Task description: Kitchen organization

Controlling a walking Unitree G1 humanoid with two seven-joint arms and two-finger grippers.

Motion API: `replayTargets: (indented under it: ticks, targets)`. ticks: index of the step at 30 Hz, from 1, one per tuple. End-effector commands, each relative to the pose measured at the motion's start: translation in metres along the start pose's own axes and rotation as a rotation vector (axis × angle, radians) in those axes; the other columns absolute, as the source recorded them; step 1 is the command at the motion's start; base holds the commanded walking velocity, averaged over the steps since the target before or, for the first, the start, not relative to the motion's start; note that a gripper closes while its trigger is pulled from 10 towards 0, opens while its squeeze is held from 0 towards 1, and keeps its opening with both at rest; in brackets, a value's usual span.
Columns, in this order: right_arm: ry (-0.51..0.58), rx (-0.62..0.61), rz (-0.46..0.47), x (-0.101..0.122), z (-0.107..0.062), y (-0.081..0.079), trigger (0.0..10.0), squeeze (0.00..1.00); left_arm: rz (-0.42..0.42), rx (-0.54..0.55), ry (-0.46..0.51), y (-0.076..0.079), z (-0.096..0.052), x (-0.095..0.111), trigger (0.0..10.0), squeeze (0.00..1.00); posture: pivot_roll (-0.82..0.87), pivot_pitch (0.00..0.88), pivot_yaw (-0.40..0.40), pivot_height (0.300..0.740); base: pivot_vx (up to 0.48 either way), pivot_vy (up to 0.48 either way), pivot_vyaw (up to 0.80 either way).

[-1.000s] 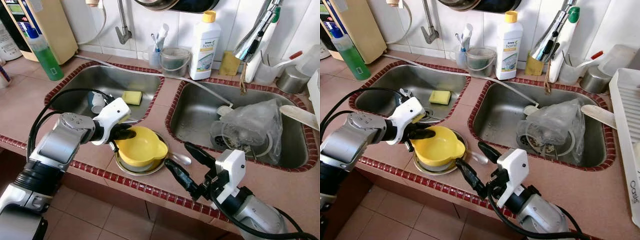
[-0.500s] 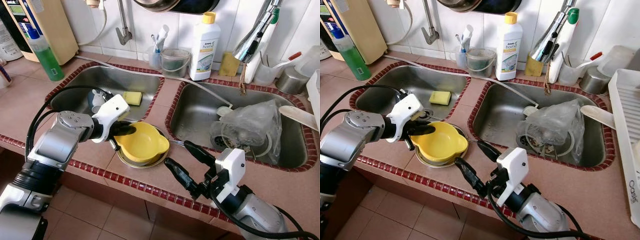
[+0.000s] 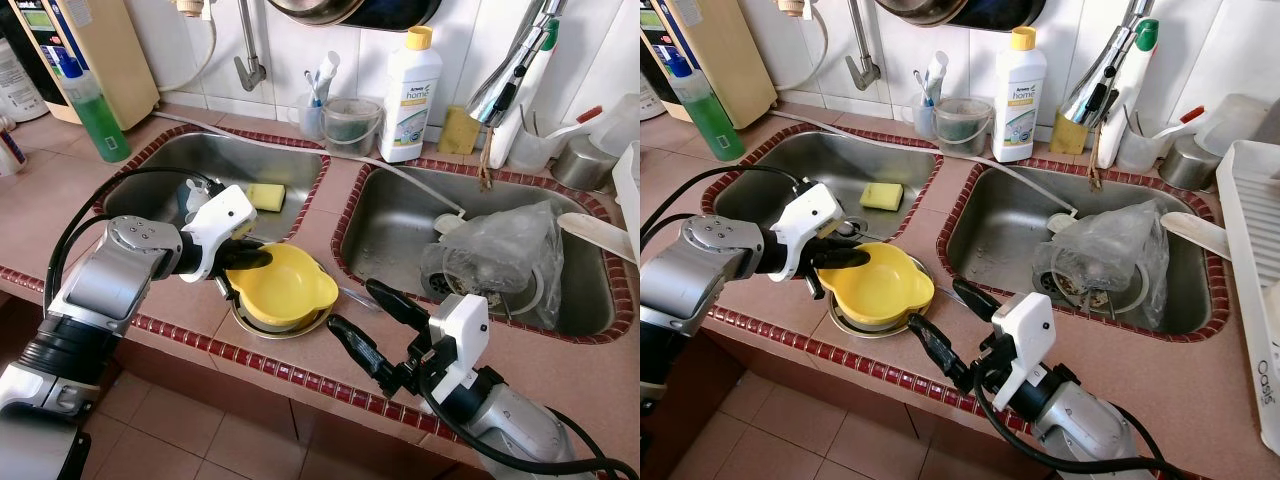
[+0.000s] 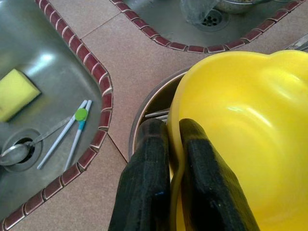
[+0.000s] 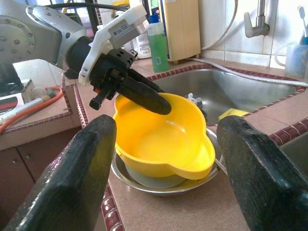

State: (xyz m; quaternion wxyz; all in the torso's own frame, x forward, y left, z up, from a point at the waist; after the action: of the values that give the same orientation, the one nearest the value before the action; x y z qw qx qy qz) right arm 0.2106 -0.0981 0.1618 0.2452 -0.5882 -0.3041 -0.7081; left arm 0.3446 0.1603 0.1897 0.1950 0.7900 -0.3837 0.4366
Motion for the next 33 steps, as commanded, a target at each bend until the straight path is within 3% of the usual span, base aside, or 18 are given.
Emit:
replayTargets:
  ticks: [1, 3, 4, 14, 20, 27, 33]
  targets:
    - [0.002, -0.005, -0.005, 0.0, 0.0, 0.001, 10.0, 0.0, 0.01, 0.013, 0.014, -0.004, -0.007, 0.005, 0.0, 0.0, -0.06, 0.033, 0.068, 0.74, 0.0, 0.0, 0.0]
    - [0.002, -0.004, -0.004, 0.0, 0.0, 0.001, 10.0, 0.0, 0.013, 0.017, 0.009, -0.005, -0.006, 0.004, 0.0, 0.0, -0.06, 0.033, 0.069, 0.74, 0.0, 0.0, 0.0]
    - [0.003, -0.004, -0.004, 0.0, 0.0, 0.001, 10.0, 0.0, 0.015, 0.026, -0.001, -0.006, -0.006, 0.004, 10.0, 0.0, -0.06, 0.033, 0.068, 0.74, 0.0, 0.0, 0.0]
    - [0.002, -0.005, -0.004, 0.0, 0.0, 0.001, 10.0, 0.0, 0.021, 0.004, -0.065, -0.004, -0.004, -0.003, 10.0, 0.0, -0.06, 0.037, 0.071, 0.74, 0.0, 0.0, 0.0]
    - [0.005, -0.008, -0.001, 0.0, 0.002, 0.0, 10.0, 0.0, 0.108, -0.144, -0.187, 0.014, -0.004, -0.019, 10.0, 0.0, -0.06, 0.045, 0.082, 0.74, 0.0, 0.0, 0.0]
    - [0.008, -0.018, 0.004, -0.001, 0.003, -0.001, 10.0, 0.0, 0.174, -0.208, -0.217, 0.017, -0.008, -0.017, 10.0, 0.0, -0.06, 0.052, 0.095, 0.74, 0.0, 0.0, 0.0]
    - [0.012, -0.031, 0.006, -0.001, 0.003, -0.001, 10.0, 0.0, 0.17, -0.174, -0.188, 0.013, -0.004, -0.007, 10.0, 0.0, -0.06, 0.053, 0.108, 0.74, 0.0, 0.0, 0.0]
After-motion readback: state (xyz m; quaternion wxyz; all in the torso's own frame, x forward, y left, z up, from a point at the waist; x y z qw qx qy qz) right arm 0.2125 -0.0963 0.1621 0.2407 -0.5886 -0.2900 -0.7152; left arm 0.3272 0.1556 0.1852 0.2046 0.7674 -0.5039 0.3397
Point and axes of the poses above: a point about 5 cm out from each wrist's last joint towards the gripper, its own z axis pointing out of the wrist towards the gripper, its own x axis along the axis of the wrist's last joint, y = z × x, the point moved 1 cm from there along z, pointing out of the wrist towards the gripper, and after that the axes turned 12 degrees about -z, right-handed, at the moved point
